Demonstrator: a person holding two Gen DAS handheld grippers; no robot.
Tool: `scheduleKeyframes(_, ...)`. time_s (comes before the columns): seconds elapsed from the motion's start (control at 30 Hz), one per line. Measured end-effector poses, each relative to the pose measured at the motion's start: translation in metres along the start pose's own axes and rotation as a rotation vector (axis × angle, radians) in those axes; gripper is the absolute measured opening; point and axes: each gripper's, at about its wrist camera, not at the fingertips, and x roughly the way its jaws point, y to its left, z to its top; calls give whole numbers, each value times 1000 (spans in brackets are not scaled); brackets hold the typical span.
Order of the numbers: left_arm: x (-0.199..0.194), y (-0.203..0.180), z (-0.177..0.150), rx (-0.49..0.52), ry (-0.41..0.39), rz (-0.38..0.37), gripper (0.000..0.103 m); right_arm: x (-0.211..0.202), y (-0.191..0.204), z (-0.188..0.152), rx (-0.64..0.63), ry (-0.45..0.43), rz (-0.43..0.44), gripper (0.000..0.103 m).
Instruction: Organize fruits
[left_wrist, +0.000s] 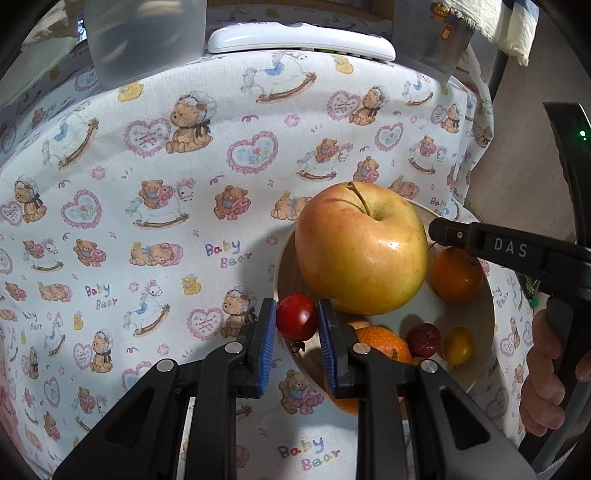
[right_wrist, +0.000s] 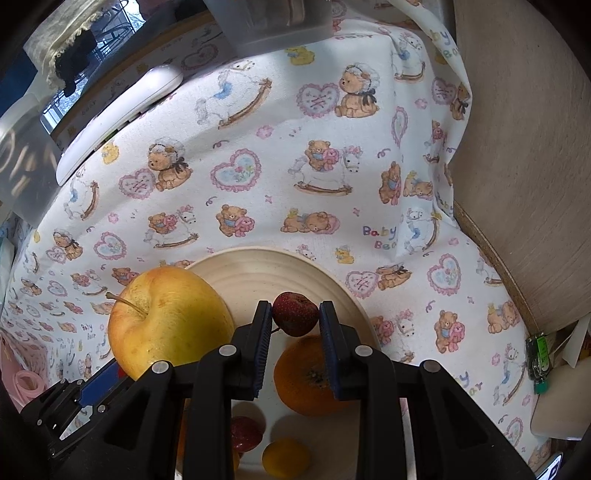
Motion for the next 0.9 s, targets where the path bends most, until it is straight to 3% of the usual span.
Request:
scheduleKeyframes(0.07,-1,1,0,2,-6,1,24,0,0,0,-1,1,0,28)
scheduleKeyframes(0.13,-4,1,-1,6,-15,5,32,1,-1,1,1,2,2,35)
scheduleKeyframes(0.2,-7,3,-2,12,-31,17,43,-2,0,1,0,-13,8,57)
scheduleKeyframes(0.23,-10,3,-2,16,-41,21,48,-4,2,2,-8,-24,4,57)
scheduleKeyframes(0.37,-20,7,-5,16,-76,25,50,-11,5,1,-23,-46,-2,57)
scheduleKeyframes(0.53,-47,15,-15,11,-189,41,63,-31,14,-1,-52,-113,2,58)
scheduleKeyframes(0.77,-96,36,-35,-12,-350,76,81,-73,34,-9,-103,-296,4,71)
scheduleKeyframes(0.9,-124,39,-51,1,-462,116,91,-99,42,-21,-100,-389,61,84)
